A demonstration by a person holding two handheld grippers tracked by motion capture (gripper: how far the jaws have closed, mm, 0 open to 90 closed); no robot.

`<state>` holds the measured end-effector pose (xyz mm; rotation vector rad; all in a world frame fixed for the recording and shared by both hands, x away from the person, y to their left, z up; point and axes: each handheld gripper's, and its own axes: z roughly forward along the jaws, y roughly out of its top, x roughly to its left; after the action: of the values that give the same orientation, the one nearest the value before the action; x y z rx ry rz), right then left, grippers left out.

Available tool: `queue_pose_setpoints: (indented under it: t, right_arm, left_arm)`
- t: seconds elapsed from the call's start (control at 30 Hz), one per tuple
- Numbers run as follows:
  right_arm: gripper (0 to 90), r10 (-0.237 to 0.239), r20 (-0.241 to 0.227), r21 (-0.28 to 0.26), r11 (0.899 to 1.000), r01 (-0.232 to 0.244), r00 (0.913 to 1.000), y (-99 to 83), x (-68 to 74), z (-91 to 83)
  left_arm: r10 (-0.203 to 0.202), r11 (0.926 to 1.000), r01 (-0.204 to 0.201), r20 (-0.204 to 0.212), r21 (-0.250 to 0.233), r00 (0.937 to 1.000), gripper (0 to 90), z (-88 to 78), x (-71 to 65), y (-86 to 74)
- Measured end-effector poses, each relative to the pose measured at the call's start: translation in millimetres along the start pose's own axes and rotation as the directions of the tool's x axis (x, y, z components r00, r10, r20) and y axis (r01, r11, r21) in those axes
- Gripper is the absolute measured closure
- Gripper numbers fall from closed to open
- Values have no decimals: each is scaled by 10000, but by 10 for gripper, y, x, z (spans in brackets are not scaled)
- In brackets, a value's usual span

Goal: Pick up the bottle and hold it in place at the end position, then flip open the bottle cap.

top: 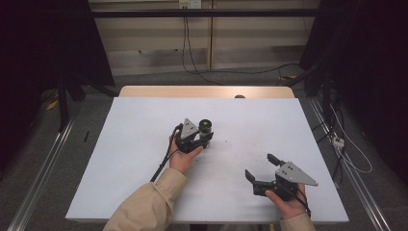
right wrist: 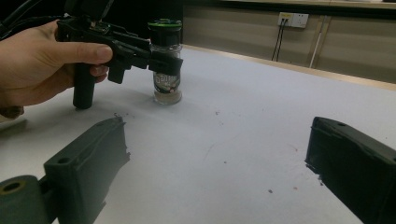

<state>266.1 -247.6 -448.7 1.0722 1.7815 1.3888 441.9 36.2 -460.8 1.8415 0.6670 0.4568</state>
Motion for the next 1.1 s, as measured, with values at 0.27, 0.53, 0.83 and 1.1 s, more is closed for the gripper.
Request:
queue_pose_setpoints:
  t: [0.27, 0.53, 0.83, 1.1]
  right_arm:
    - [49, 71, -103, 211, 9998, -69, 9999, 49, 25, 128]
    - [61, 290, -176, 322, 9991, -284, 9994, 122, 41, 252]
    - [61, 415, -219, 546, 9977, -403, 9989, 156, 52, 378]
    - [96, 509, -163, 658, 9966, -497, 9986, 213, 70, 482]
  left_arm:
    - [85, 10000, -85, -50, 22, 10000, 535, -2, -7, 1]
    - [64, 10000, -64, -40, 17, 10000, 535, -2, -5, 0]
    - [-53, 10000, 53, -14, 16, 10000, 535, -4, 2, -1]
    - [-11, 10000, 11, -30, 39, 10000, 535, -7, 0, 0]
